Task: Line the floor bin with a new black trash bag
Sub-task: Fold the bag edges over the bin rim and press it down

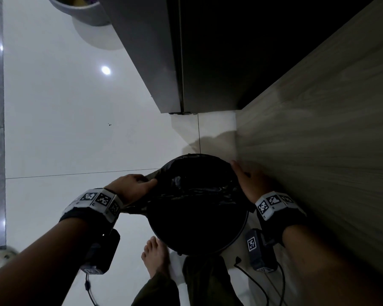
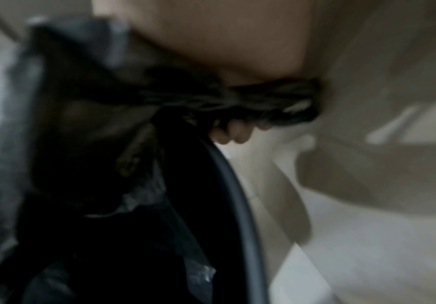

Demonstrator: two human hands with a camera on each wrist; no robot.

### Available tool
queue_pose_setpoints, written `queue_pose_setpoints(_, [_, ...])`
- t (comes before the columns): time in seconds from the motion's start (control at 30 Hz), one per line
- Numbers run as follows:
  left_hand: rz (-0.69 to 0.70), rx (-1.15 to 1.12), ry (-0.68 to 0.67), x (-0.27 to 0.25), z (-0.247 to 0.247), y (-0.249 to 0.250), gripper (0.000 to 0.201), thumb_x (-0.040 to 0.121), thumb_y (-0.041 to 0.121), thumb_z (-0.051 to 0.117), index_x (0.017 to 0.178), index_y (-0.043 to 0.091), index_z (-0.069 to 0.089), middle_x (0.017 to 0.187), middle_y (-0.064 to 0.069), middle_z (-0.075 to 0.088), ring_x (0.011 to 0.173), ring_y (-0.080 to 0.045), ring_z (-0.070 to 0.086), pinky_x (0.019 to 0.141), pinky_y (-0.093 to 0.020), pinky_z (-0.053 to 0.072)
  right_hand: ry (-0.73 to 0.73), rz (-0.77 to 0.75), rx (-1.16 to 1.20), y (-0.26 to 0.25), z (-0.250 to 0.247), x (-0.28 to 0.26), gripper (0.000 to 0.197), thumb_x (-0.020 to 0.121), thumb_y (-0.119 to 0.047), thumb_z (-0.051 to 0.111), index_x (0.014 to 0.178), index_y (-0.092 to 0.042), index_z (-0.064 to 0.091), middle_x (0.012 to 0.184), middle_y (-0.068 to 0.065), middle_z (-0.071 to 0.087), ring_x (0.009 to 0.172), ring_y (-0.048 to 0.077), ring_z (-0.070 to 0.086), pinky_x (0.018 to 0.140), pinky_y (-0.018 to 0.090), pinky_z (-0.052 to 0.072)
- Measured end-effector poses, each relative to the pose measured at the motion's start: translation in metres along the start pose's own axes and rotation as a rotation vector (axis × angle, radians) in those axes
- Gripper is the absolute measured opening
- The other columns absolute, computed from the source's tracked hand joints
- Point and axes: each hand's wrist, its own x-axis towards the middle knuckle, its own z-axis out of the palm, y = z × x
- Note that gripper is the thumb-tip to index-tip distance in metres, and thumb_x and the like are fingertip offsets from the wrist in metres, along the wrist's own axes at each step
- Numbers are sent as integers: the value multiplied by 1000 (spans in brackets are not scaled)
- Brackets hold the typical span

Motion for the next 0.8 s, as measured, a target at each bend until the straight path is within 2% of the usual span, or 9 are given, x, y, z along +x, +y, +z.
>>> queue_pose_setpoints(0.07, [-4, -34, -26, -3, 6, -7, 65, 59, 71, 40, 102, 29, 65, 110, -5, 69, 101, -24, 62, 92, -35, 46, 5, -49, 45, 11, 2, -5, 64, 85, -67, 37, 108, -18, 70, 122, 11, 62, 113, 31, 57, 96, 35, 42])
queue_pose_setpoints(0.13, [3, -86, -34, -8, 14, -13, 63, 54, 72, 46, 99, 31, 63, 99, -2, 72, 89, -20, 66, 84, -34, 51, 46, -88, 6, 21, 6, -13, 53, 89, -56, 45, 108, -13, 69, 130, 16, 52, 119, 32, 49, 106, 37, 36])
queue_pose_setpoints(0.23, [22, -186, -21, -17, 25, -19, 56, 56, 62, 56, 105, 34, 56, 93, 2, 73, 83, -18, 69, 80, -34, 56, 170, -142, -138, 33, 16, -29, 37, 90, -34, 57, 104, -1, 65, 128, 17, 45, 120, 33, 42, 99, 31, 33])
queue_pose_setpoints(0.3, [50, -198, 42, -23, 34, -21, 57, 59, 55, 59, 112, 34, 52, 91, 2, 73, 88, -20, 67, 84, -36, 53, 197, -218, -80, 42, 21, -40, 32, 91, -23, 57, 119, -6, 59, 129, 16, 49, 121, 34, 45, 97, 31, 35])
queue_pose_setpoints(0.37, [77, -186, 151, -30, 44, -23, 59, 64, 50, 62, 117, 31, 48, 89, -2, 72, 88, -25, 65, 81, -37, 52, 113, -223, 98, 50, 25, -49, 45, 92, -17, 54, 136, -20, 44, 135, 8, 51, 123, 28, 50, 101, 34, 40])
queue_pose_setpoints(0.47, [125, -228, 282, -40, 60, -26, 59, 74, 37, 66, 126, 27, 42, 94, -8, 71, 91, -31, 64, 75, -34, 48, 131, -152, 220, 60, 33, -59, 62, 88, -11, 60, 141, -30, 32, 128, 0, 55, 113, 21, 58, 96, 38, 49])
queue_pose_setpoints(0.53, [201, -269, 337, -46, 70, -29, 64, 77, 30, 67, 132, 24, 37, 106, -11, 67, 99, -32, 62, 78, -31, 44, 171, -133, 308, 67, 39, -68, 67, 85, -7, 64, 139, -32, 33, 123, -1, 54, 106, 19, 59, 94, 40, 52])
queue_pose_setpoints(0.63, [301, -319, 428, -52, 84, -38, 70, 79, 21, 68, 139, 20, 32, 124, -14, 49, 107, -31, 56, 83, -29, 42, 232, -128, 391, 77, 47, -82, 66, 81, -6, 67, 127, -43, 38, 129, 3, 49, 110, 18, 58, 95, 47, 52])
queue_pose_setpoints(0.8, [412, -169, 572, -62, 101, -47, 71, 79, 16, 68, 141, 17, 34, 126, -20, 37, 100, -37, 56, 76, -38, 52, 306, -176, 142, 78, 59, -111, 60, 81, -7, 68, 122, -41, 41, 134, 2, 32, 111, 22, 56, 87, 39, 54])
